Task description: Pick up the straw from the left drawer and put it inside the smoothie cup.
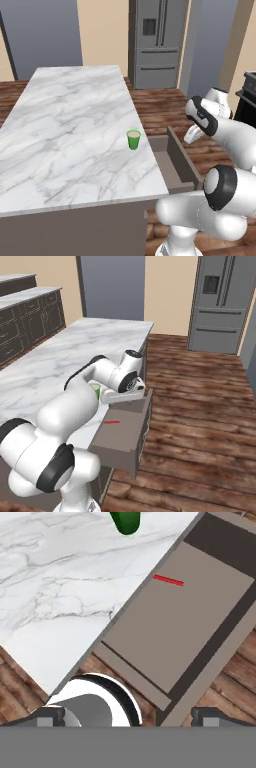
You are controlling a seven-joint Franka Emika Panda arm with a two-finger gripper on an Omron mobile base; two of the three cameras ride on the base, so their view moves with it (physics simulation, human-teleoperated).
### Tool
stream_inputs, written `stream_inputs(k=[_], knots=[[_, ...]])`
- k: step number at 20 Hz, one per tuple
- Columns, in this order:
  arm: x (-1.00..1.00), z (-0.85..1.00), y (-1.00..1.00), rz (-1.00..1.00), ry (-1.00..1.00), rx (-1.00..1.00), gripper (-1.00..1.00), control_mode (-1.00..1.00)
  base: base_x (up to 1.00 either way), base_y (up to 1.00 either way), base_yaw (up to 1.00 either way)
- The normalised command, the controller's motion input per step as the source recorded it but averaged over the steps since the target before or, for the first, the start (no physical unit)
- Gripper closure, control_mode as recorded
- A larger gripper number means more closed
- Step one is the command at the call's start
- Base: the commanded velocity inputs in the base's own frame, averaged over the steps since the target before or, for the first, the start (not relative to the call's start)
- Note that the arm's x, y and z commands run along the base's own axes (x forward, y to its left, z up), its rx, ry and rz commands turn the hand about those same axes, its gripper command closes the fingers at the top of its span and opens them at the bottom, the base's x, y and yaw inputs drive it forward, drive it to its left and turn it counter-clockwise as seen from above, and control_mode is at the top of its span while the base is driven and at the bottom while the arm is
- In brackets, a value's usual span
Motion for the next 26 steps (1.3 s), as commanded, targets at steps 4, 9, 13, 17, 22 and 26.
stream_inputs(k=[4, 9, 13, 17, 22, 26], knots=[[0.09, -0.35, 0.00, 0.15, 0.00, 0.00, -1.00, -1.00, 0.00, 0.00, 0.00], [0.04, -0.36, -0.01, 0.16, 0.00, 0.00, -1.00, -1.00, 0.00, 0.00, 0.00], [0.11, -0.35, 0.00, 0.16, 0.00, 0.00, -1.00, -1.00, 0.00, 0.00, 0.00], [0.12, -0.43, 0.00, 0.15, 0.00, 0.00, -1.00, -1.00, 0.00, 0.00, 0.00], [0.20, -0.51, 0.00, 0.14, 0.04, 0.00, -1.00, -1.00, 0.00, 0.00, 0.00], [0.23, -0.55, 0.00, 0.14, 0.08, 0.00, -1.00, -1.00, 0.00, 0.00, 0.00]])
